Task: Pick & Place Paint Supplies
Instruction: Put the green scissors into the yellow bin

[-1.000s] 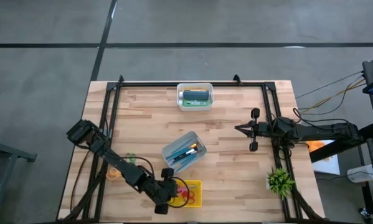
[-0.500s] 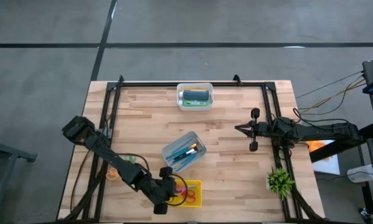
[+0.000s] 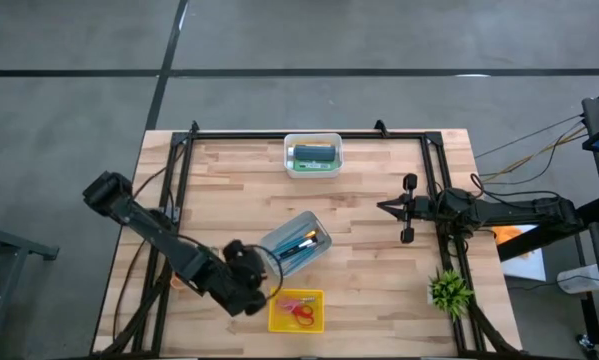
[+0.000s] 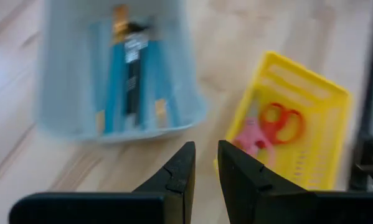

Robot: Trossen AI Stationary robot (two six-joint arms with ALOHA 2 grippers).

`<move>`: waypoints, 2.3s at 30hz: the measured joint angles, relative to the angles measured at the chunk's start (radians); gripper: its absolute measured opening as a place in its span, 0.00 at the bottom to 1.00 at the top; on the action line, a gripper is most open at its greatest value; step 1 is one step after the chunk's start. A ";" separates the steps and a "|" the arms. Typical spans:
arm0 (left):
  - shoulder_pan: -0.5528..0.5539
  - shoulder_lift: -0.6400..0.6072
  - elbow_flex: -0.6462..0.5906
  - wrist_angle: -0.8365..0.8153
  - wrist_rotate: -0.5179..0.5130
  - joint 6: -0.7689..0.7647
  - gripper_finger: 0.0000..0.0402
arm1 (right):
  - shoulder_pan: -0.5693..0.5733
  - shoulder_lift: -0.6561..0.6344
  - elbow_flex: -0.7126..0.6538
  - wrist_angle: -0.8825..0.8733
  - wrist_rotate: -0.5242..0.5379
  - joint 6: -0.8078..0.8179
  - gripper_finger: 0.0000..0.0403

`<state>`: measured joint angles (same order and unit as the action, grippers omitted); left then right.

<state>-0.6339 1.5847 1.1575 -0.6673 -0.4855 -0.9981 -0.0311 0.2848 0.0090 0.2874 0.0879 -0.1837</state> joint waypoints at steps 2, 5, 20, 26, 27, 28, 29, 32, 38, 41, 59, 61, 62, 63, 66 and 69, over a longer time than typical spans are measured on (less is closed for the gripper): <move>0.009 -0.009 0.000 -0.080 -0.015 -0.134 0.18 | 0.000 0.000 0.000 0.000 0.000 0.000 0.04; 0.035 -0.010 0.000 -0.209 -0.019 -0.344 0.18 | 0.000 0.000 0.000 0.000 0.000 0.000 0.04; 0.217 -0.009 -0.184 -0.434 0.234 -0.830 0.18 | 0.000 0.000 0.000 0.000 0.000 0.000 0.04; 0.370 -0.009 -0.255 -0.435 0.337 -0.781 0.18 | 0.000 0.000 0.000 0.000 0.000 0.000 0.04; 0.391 -0.009 -0.264 -0.435 0.337 -0.762 0.18 | 0.000 0.000 0.000 0.000 0.000 0.000 0.04; 0.410 -0.009 -0.274 -0.432 0.337 -0.748 0.18 | 0.000 0.000 0.000 0.000 0.000 0.000 0.04; 0.425 -0.009 -0.286 -0.428 0.343 -0.741 0.18 | 0.000 0.000 0.000 0.000 0.000 0.000 0.04; 0.437 -0.009 -0.324 -0.387 0.390 -0.731 0.18 | 0.000 0.000 0.000 0.000 -0.001 0.000 0.04; 0.433 -0.009 -0.382 -0.310 0.456 -0.745 0.18 | 0.000 0.000 0.000 0.000 0.000 0.000 0.04; 0.429 -0.009 -0.393 -0.279 0.463 -0.746 0.18 | 0.000 0.000 0.000 0.000 0.000 0.000 0.04; 0.373 -0.010 -0.394 -0.279 0.498 -0.812 0.18 | 0.000 0.000 0.000 0.000 0.000 0.000 0.04; 0.372 -0.011 -0.391 -0.279 0.503 -0.811 0.18 | 0.000 0.000 0.000 0.000 0.000 0.000 0.04; 0.372 -0.011 -0.391 -0.279 0.507 -0.810 0.18 | 0.000 0.000 0.000 0.000 0.000 0.000 0.04; 0.371 -0.011 -0.391 -0.281 0.511 -0.810 0.18 | 0.000 0.000 0.000 0.000 0.000 0.000 0.04; 0.366 -0.011 -0.391 -0.281 0.531 -0.810 0.18 | 0.000 0.000 0.000 0.000 0.000 0.000 0.04; 0.356 -0.011 -0.391 -0.281 0.540 -0.814 0.18 | 0.000 0.000 0.000 0.000 0.000 0.000 0.04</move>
<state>-0.2783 1.5738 0.7662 -0.9481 0.0549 -1.8117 -0.0315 0.2844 0.0090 0.2874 0.0875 -0.1837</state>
